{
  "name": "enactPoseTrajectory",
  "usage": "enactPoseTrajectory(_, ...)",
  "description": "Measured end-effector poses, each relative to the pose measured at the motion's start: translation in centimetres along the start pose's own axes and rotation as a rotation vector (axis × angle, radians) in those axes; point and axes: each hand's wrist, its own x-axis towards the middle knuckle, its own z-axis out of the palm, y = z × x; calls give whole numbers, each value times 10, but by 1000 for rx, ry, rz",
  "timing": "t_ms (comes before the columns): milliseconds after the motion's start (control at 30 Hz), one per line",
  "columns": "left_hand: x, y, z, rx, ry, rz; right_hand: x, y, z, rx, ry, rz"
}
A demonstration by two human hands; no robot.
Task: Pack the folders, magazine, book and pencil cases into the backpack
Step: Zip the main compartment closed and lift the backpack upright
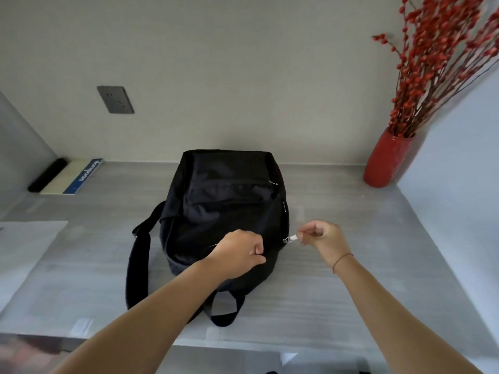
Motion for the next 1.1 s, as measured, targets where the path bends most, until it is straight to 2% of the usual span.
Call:
enactPoseTrajectory(167, 13, 14, -1, 79, -71, -76, 26, 1, 6, 14, 18, -16)
enactPoseTrajectory(300, 42, 35, 20, 205, 21, -191, 40, 3, 4, -23, 13, -57)
enactPoseTrajectory(400, 55, 37, 29, 141, 86, -245, 50, 8, 2, -28, 15, -53)
enactPoseTrajectory(600, 37, 29, 42, 96, 163, -58, 79, 18, -9, -1, 78, 7)
enactPoseTrajectory(967, 37, 27, 38, 121, 151, -52, 127, 6, -1, -55, 20, -30)
enactPoseTrajectory(1100, 33, 23, 43, 209, 141, -70, 118, 8, 7, -33, 61, 29)
